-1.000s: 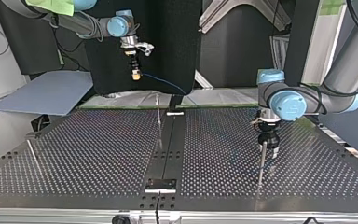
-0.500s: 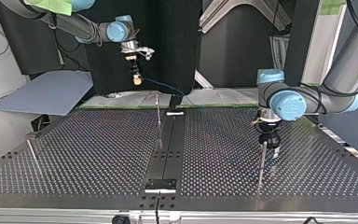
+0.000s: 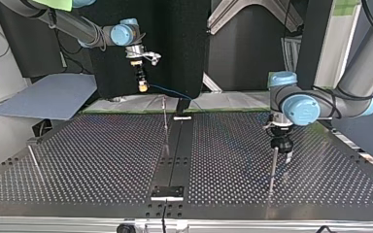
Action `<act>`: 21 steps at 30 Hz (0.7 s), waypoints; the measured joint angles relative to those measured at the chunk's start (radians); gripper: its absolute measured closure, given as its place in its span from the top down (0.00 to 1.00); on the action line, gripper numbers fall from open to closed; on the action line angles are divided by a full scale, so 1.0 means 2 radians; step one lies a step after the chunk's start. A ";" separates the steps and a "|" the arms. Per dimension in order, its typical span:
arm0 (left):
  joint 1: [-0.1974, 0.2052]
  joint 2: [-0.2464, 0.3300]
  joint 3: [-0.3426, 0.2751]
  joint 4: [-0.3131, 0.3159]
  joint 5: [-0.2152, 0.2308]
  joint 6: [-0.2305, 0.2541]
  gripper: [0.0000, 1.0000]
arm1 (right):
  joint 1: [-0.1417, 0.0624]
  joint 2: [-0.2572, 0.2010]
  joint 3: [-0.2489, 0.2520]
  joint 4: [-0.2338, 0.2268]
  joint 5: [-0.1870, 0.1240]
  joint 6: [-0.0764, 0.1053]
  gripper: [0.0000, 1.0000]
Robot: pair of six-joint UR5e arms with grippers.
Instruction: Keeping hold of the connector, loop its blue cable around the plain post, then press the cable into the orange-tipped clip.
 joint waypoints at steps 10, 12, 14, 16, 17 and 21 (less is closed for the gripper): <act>0.008 0.009 -0.020 -0.006 -0.013 -0.034 0.99 | 0.001 0.000 0.000 0.004 -0.001 -0.001 0.00; 0.010 0.017 -0.031 0.004 -0.005 -0.045 0.99 | 0.002 0.000 0.000 0.004 -0.001 -0.001 0.00; 0.013 0.024 -0.039 0.014 0.005 -0.056 0.99 | 0.002 0.000 0.000 0.004 -0.001 -0.001 0.00; 0.015 0.028 -0.043 0.023 0.015 -0.066 0.99 | 0.003 0.000 0.000 0.005 -0.001 -0.001 0.00; 0.015 0.029 -0.045 0.026 0.019 -0.071 0.99 | 0.003 0.000 0.000 0.005 -0.001 -0.001 0.00; 0.018 0.032 -0.055 0.037 0.040 -0.093 0.99 | 0.003 0.000 0.000 0.005 -0.001 -0.002 0.00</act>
